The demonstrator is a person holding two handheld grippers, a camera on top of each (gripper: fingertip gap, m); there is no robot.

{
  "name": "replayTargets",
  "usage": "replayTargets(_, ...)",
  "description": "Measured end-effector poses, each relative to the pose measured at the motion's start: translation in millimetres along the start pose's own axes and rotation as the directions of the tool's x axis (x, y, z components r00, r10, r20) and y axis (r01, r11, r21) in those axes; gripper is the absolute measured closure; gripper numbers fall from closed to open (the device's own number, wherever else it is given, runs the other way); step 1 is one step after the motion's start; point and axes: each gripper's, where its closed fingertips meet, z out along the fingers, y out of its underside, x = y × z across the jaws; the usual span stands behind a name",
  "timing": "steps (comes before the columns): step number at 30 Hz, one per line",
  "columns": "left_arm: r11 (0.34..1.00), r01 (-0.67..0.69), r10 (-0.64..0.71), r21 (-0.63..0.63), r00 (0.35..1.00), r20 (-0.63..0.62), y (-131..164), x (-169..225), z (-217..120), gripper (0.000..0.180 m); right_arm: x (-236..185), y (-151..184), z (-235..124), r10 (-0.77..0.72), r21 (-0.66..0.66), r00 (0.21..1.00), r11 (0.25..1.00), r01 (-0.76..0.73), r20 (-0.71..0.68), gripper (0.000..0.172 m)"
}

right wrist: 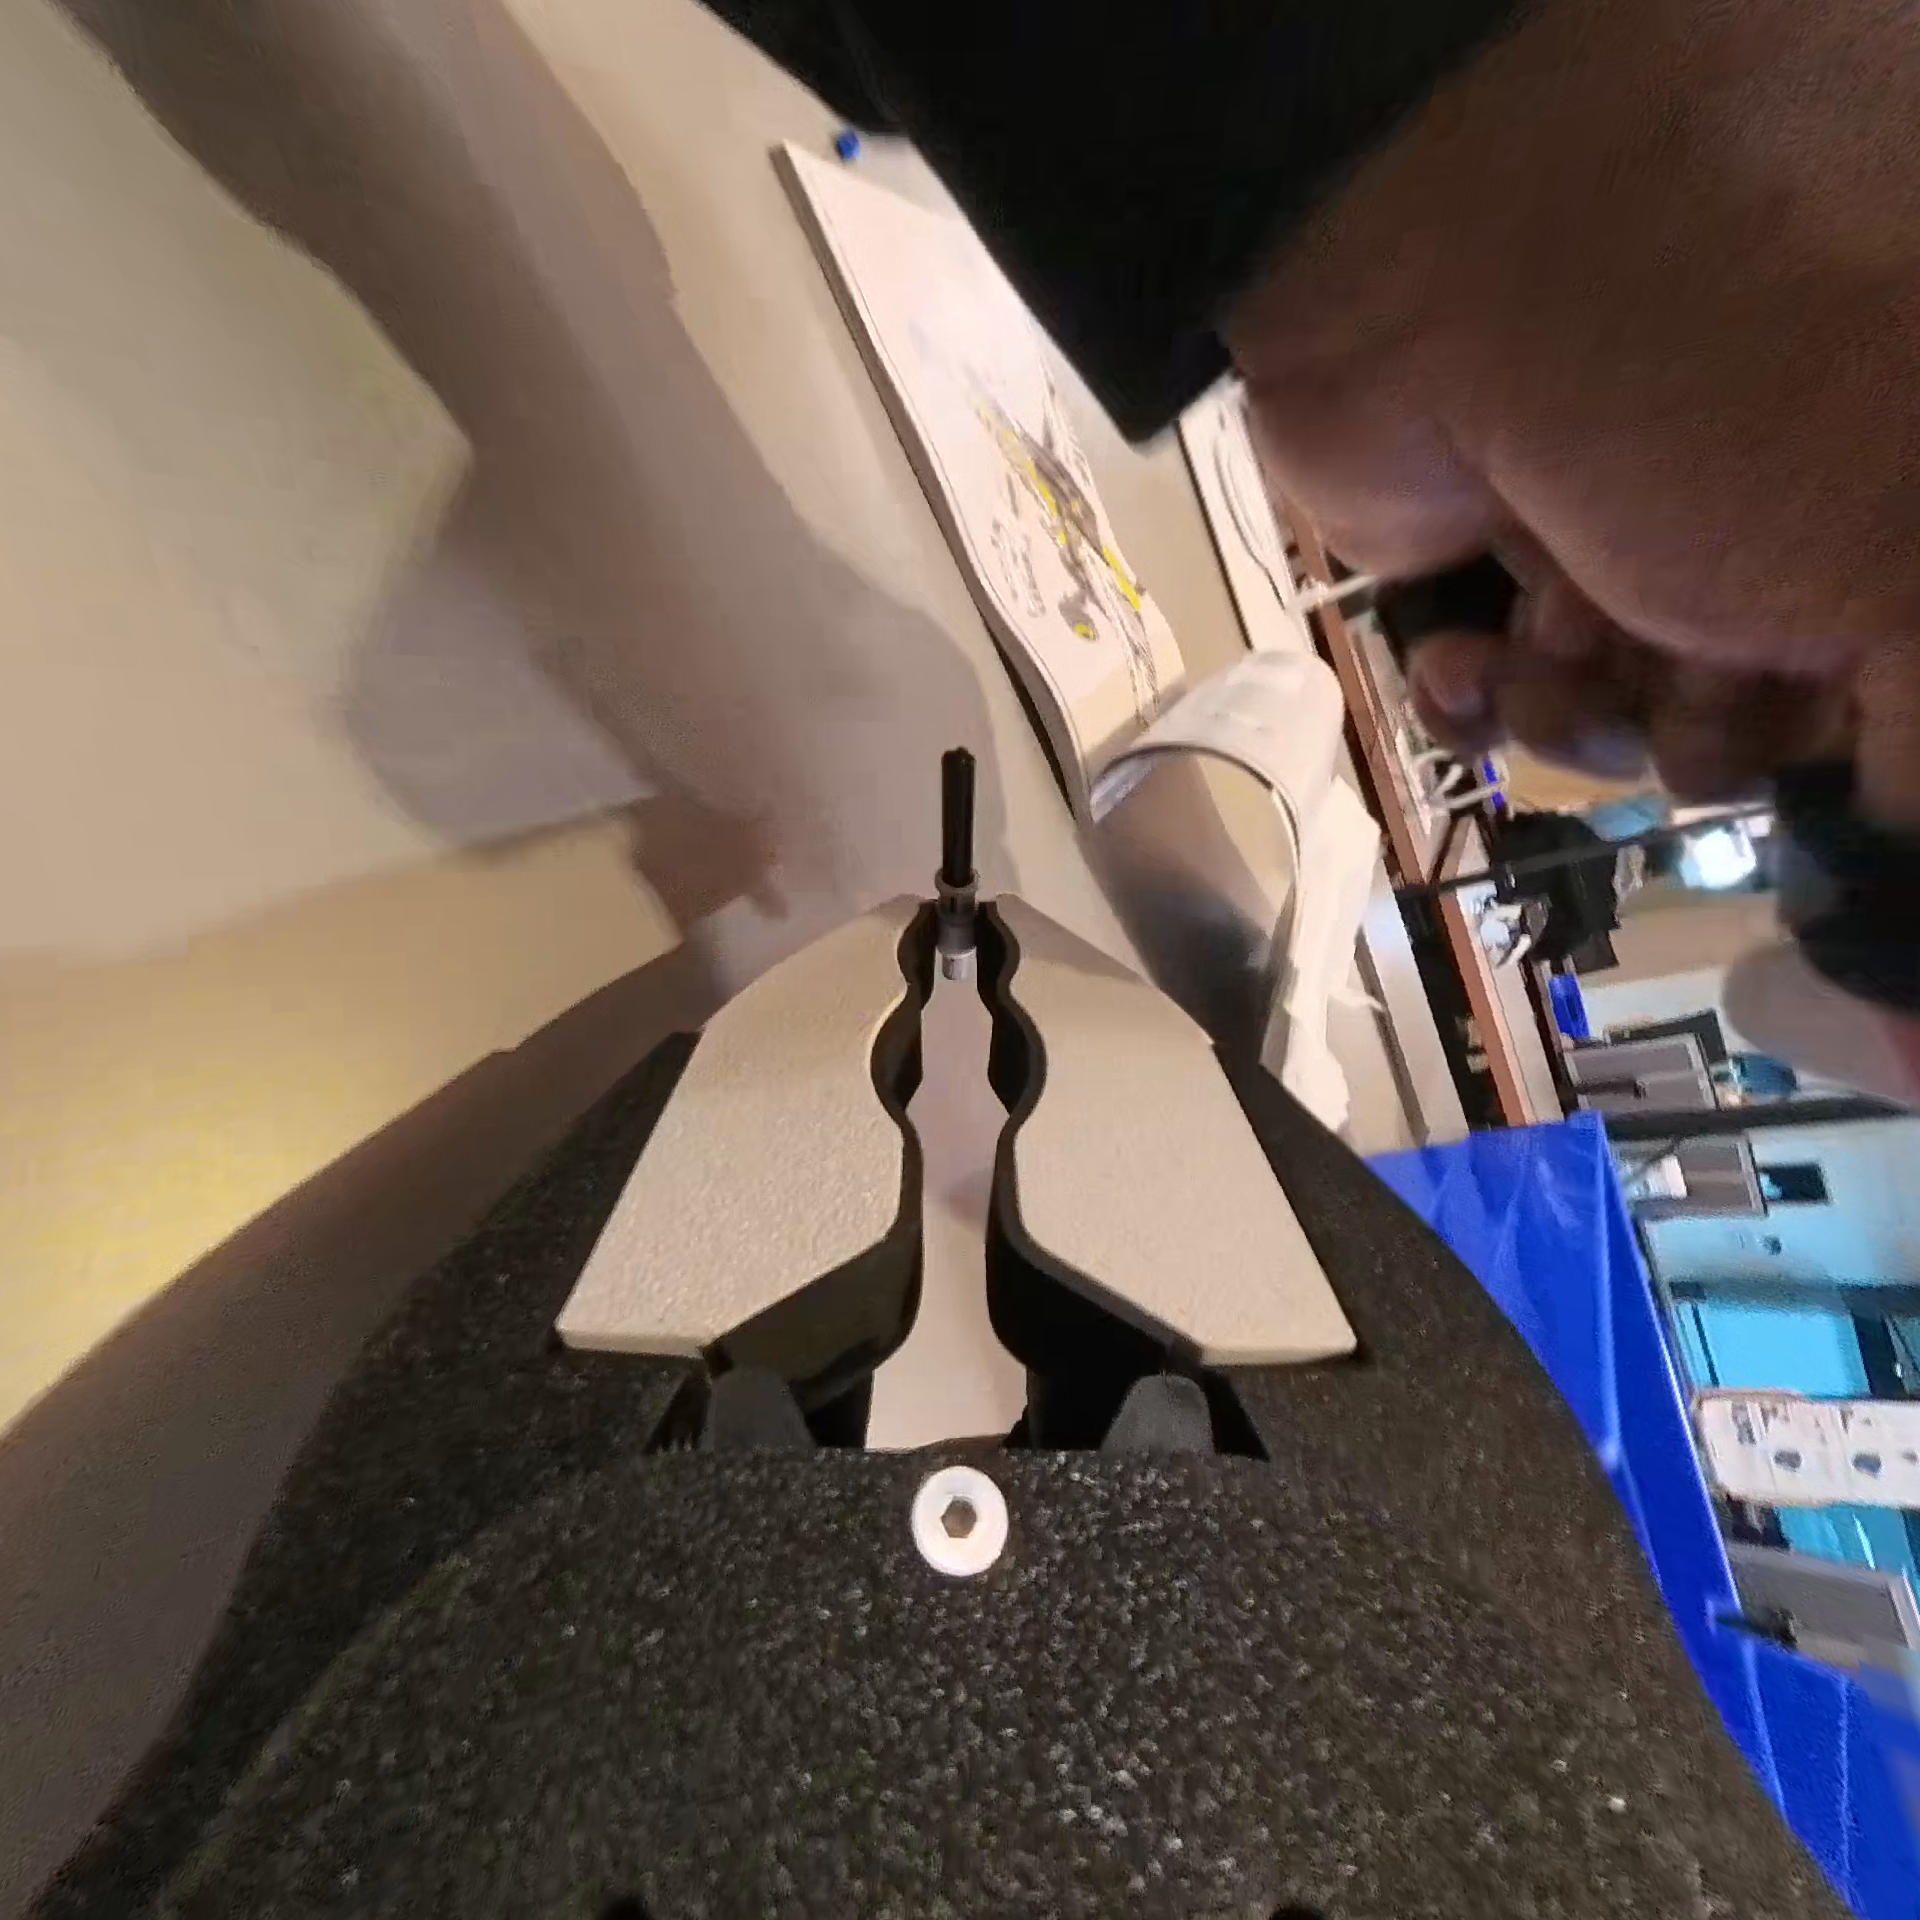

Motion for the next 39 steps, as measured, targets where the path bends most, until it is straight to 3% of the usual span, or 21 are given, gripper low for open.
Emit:
replayTargets(4,0.994,0.034,-0.034,-0.108,0.999,0.006,12.9,-7.0,56.9,0.152,8.0,18.4,-17.2,0.071,-0.040,0.997,0.997,-0.072,-0.032,0.164)
replayTargets(7,0.984,0.109,-0.111,-0.142,0.994,-0.009,28.3,-1.6,65.0,0.142,12.0,29.6,-26.4,0.105,-0.053,0.993,0.993,-0.108,-0.045,0.164)
replayTargets(12,0.976,0.166,-0.172,-0.141,0.984,-0.033,37.1,11.2,29.6,0.139,15.6,41.3,-28.3,0.159,-0.073,0.987,0.984,-0.161,-0.038,0.164)
replayTargets(17,0.981,0.179,-0.192,-0.080,0.960,-0.205,43.7,59.0,-49.9,0.149,25.9,39.5,-23.6,0.189,-0.069,0.980,0.979,-0.194,-0.066,0.164)
replayTargets(20,0.989,0.120,-0.137,-0.090,0.968,-0.212,57.2,82.5,-85.7,0.156,26.2,31.4,-16.4,0.192,-0.058,0.979,0.979,-0.196,-0.062,0.164)
replayTargets(27,0.957,-0.099,0.083,-0.273,0.994,-0.068,98.0,88.0,-104.7,0.160,21.2,1.4,0.9,0.162,-0.032,0.986,0.986,-0.163,-0.031,0.165)
replayTargets(32,0.962,-0.100,0.098,-0.255,0.995,-0.023,97.5,83.5,-111.1,0.174,20.0,-12.0,7.1,0.123,-0.019,0.992,0.992,-0.124,-0.024,0.164)
replayTargets(39,0.974,-0.058,0.057,-0.220,0.998,-0.008,97.8,81.2,-118.5,0.176,19.5,-19.1,9.3,0.098,0.005,0.995,0.995,-0.098,-0.026,0.164)
